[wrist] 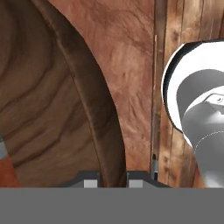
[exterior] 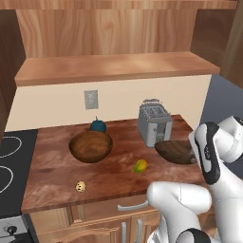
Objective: Pick both bowls and place them on the counter. Then place the cookie dough ball in one bowl and place the mango in the other bowl.
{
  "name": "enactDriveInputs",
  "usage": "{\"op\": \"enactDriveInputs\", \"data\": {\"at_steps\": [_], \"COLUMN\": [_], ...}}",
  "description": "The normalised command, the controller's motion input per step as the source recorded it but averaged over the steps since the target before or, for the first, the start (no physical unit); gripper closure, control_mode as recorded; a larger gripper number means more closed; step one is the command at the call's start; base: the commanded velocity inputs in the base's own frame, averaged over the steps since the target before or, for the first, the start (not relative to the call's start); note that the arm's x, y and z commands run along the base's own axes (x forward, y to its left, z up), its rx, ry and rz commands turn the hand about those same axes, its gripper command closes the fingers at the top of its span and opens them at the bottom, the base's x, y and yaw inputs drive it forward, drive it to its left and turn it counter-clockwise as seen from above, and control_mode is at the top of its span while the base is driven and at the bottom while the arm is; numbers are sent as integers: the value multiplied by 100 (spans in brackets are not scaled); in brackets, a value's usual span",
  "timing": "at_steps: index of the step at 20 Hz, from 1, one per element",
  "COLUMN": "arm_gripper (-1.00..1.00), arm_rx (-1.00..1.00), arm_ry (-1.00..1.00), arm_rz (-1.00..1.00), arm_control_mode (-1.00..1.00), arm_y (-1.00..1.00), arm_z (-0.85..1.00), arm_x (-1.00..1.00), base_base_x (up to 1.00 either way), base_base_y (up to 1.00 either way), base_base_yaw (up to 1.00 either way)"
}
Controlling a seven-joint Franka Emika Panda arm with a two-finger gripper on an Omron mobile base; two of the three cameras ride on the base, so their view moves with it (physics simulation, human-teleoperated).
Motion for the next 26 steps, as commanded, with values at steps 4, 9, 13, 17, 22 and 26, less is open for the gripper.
{"op": "enactDriveInputs", "data": {"at_steps": [4, 9, 13, 17, 22, 26], "arm_gripper": [100, 100, 100, 100, 100, 100], "arm_rx": [0, 0, -1, 0, -3, -4], "arm_ry": [1, -1, -3, 0, -2, -1], "arm_rz": [0, 1, 5, 1, 3, 5], "arm_control_mode": [-100, -100, -100, -100, -100, -100], "arm_y": [-9, -6, -13, -3, -5, -8], "arm_z": [-40, -38, -34, -37, -21, -17], "arm_x": [17, 16, 14, 24, 10, 15], "base_base_x": [0, 0, 0, 0, 0, 0], "base_base_y": [0, 0, 0, 0, 0, 0], "base_base_yaw": [0, 0, 0, 0, 0, 0]}}
